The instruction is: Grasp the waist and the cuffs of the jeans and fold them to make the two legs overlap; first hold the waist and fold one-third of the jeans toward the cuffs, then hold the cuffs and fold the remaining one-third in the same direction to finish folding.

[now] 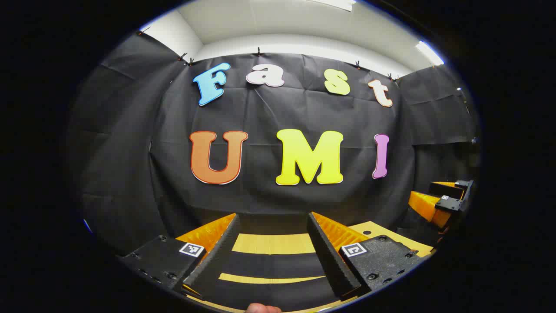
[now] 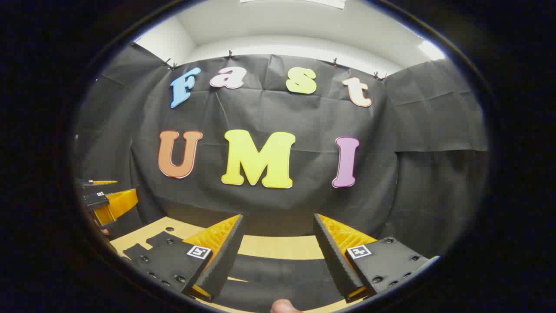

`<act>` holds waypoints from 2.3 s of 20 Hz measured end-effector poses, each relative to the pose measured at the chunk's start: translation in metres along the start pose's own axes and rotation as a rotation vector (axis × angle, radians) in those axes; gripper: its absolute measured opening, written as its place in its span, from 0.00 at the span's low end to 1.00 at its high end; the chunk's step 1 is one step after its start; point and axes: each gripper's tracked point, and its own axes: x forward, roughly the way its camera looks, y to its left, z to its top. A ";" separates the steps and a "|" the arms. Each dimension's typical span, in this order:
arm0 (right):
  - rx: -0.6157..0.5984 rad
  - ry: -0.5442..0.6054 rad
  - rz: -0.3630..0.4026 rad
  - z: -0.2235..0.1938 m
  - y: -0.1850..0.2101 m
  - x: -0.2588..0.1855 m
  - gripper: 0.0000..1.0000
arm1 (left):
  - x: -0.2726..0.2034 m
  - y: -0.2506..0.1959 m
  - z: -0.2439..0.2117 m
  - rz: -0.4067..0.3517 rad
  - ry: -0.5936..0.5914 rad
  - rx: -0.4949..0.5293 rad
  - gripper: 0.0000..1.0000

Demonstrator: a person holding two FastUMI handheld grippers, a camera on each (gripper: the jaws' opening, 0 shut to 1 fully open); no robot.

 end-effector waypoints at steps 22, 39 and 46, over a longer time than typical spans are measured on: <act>0.030 0.054 -0.050 -0.014 -0.054 0.024 0.97 | 0.019 0.027 -0.024 0.045 0.063 -0.016 0.99; 0.495 0.740 -0.290 -0.260 -0.250 -0.049 1.00 | -0.097 0.201 -0.302 0.562 0.646 -1.030 1.00; 0.704 0.852 -0.374 -0.312 -0.249 -0.078 0.93 | -0.075 0.211 -0.333 0.609 0.648 -1.213 0.98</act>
